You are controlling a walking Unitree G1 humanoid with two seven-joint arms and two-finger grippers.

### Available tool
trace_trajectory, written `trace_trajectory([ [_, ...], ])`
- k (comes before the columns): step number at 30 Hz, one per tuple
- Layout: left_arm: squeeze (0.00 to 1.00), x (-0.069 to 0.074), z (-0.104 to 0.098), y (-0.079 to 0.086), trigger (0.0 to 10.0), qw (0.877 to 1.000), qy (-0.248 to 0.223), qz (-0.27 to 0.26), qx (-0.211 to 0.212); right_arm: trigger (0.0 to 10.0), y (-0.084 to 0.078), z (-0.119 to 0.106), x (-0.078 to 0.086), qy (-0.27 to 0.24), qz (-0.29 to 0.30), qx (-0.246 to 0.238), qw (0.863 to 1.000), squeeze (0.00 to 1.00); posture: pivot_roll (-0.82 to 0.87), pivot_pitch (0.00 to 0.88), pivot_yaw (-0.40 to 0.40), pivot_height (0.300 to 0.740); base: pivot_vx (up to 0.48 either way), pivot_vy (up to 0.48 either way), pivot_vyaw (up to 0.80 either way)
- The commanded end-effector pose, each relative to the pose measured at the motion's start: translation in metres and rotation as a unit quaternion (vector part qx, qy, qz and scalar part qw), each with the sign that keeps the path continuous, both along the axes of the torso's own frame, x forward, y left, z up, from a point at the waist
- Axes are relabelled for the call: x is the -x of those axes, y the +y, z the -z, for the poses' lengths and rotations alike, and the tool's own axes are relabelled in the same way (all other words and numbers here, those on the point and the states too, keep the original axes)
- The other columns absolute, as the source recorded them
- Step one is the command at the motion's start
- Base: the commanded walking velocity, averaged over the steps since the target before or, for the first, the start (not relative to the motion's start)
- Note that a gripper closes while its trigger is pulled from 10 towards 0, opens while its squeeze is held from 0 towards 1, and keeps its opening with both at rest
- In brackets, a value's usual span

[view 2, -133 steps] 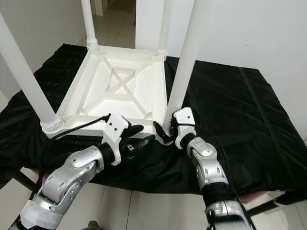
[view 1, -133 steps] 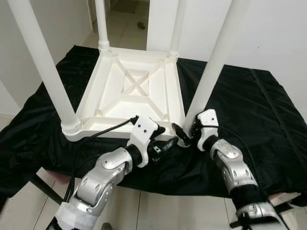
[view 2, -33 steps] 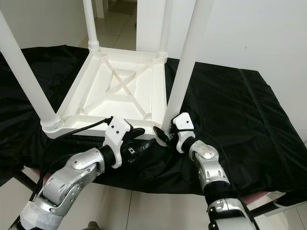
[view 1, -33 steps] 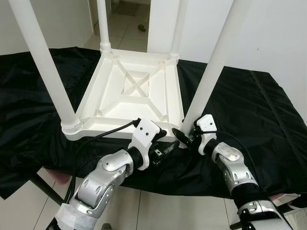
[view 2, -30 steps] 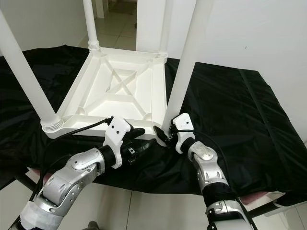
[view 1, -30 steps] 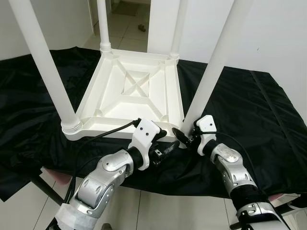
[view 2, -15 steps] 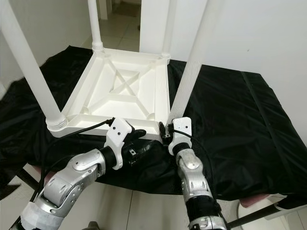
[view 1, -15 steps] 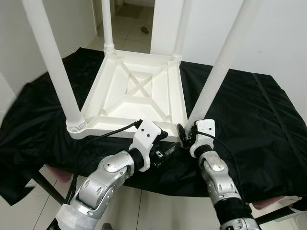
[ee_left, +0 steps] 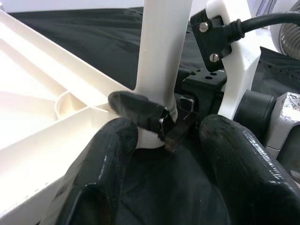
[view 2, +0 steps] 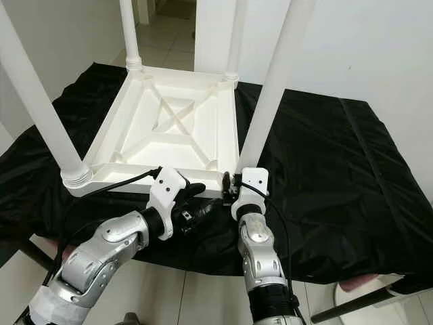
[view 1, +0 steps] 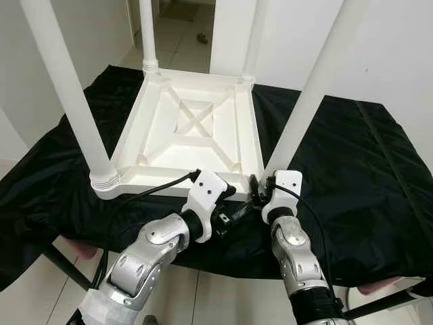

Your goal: Building children table

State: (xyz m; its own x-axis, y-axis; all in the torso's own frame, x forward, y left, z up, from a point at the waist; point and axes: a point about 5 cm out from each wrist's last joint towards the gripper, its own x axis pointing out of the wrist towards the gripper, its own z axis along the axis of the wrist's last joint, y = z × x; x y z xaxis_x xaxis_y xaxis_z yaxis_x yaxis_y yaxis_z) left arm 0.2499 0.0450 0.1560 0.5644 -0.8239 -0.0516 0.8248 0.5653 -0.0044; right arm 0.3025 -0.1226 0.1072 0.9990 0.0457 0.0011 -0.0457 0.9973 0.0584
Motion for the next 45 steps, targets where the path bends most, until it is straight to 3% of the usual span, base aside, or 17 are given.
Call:
trace_trajectory([
  [1,0.00,0.001,0.001,0.000,10.0,1.000,-0.005,-0.005,-0.002,10.0,-0.003,-0.003,0.000,-0.004,-0.010,-0.002,1.000,1.00,0.06,0.016,-0.053,0.740,0.000,0.000,0.00],
  [7,0.00,0.000,0.000,0.000,10.0,1.000,-0.008,-0.007,0.000,10.0,-0.016,-0.010,-0.004,-0.009,-0.072,0.013,0.997,1.00,0.05,0.017,-0.048,0.740,0.000,0.000,0.00],
  [9,0.00,-0.001,0.000,-0.001,10.0,1.000,-0.010,-0.006,-0.001,10.0,-0.028,-0.011,-0.009,-0.006,-0.147,0.061,0.987,1.00,0.05,0.016,-0.044,0.740,0.000,0.000,0.00],
  [11,0.00,-0.001,0.000,-0.001,10.0,1.000,-0.010,-0.006,-0.001,10.0,-0.030,-0.011,-0.010,-0.005,-0.162,0.070,0.984,1.00,0.05,0.016,-0.044,0.740,0.000,0.000,0.00],
  [12,0.00,-0.002,-0.001,-0.001,10.0,1.000,-0.011,-0.006,-0.002,10.0,-0.032,-0.011,-0.012,-0.003,-0.182,0.087,0.979,0.77,0.05,0.013,-0.043,0.740,0.000,0.000,0.00],
  [13,0.00,-0.003,-0.001,-0.001,10.0,1.000,-0.012,-0.006,-0.001,10.0,-0.033,-0.011,-0.013,0.000,-0.213,0.097,0.972,0.00,0.05,0.011,-0.041,0.740,0.000,0.000,0.00],
  [15,0.00,-0.003,-0.002,0.000,10.0,1.000,-0.014,-0.006,-0.001,10.0,-0.033,-0.011,-0.016,0.004,-0.255,0.118,0.960,0.00,0.05,0.011,-0.040,0.740,0.000,0.000,0.00],
  [19,0.00,-0.004,-0.002,0.000,10.0,1.000,-0.016,-0.006,-0.001,10.0,-0.031,-0.008,-0.020,0.012,-0.282,0.142,0.949,0.00,0.05,0.005,-0.040,0.740,0.000,0.000,0.00],
  [23,0.00,-0.005,-0.004,0.001,10.0,1.000,-0.020,-0.008,-0.001,10.0,-0.018,-0.006,-0.024,0.019,-0.341,0.155,0.927,0.00,0.05,0.000,-0.038,0.740,0.000,0.000,0.00],
  [24,0.00,-0.005,-0.004,0.001,10.0,1.000,-0.021,-0.009,-0.001,8.9,-0.014,-0.006,-0.026,0.018,-0.348,0.155,0.925,0.00,0.06,0.000,-0.041,0.740,0.000,0.000,0.00],
  [26,0.00,-0.006,-0.004,0.001,10.0,1.000,-0.021,-0.009,-0.001,8.9,-0.012,-0.006,-0.027,0.017,-0.351,0.154,0.924,0.00,0.06,0.000,-0.041,0.740,0.000,0.000,0.00],
  [27,0.00,-0.006,-0.004,0.002,10.0,1.000,-0.022,-0.011,-0.002,0.0,-0.010,-0.006,-0.029,0.014,-0.356,0.150,0.922,0.00,0.06,0.000,-0.042,0.740,0.000,0.000,0.00],
  [32,0.00,-0.006,-0.004,0.003,10.0,1.000,-0.023,-0.014,-0.001,0.0,-0.008,-0.002,-0.029,0.008,-0.364,0.134,0.922,0.00,0.07,0.000,-0.044,0.740,0.000,0.000,0.00],
  [37,0.00,-0.004,-0.004,0.003,10.0,1.000,-0.022,-0.014,-0.001,0.0,-0.014,0.002,-0.027,0.005,-0.340,0.115,0.933,0.00,0.07,0.000,-0.045,0.740,0.000,0.000,0.00],
  [41,0.00,-0.004,-0.003,0.002,10.0,1.000,-0.021,-0.011,-0.001,0.0,-0.023,0.004,-0.027,0.003,-0.280,0.087,0.956,0.00,0.07,0.000,-0.047,0.740,0.000,0.000,0.00],
  [42,0.00,-0.004,-0.003,0.002,10.0,1.000,-0.021,-0.011,-0.001,0.0,-0.023,0.004,-0.027,0.003,-0.280,0.087,0.956,0.00,0.07,0.000,-0.047,0.740,0.000,0.000,0.00],
  [45,0.00,-0.003,-0.003,0.001,10.0,1.000,-0.020,-0.007,-0.002,0.0,-0.025,0.009,-0.020,0.006,-0.214,0.061,0.975,0.00,0.06,0.000,-0.048,0.740,0.000,0.000,0.00],
])
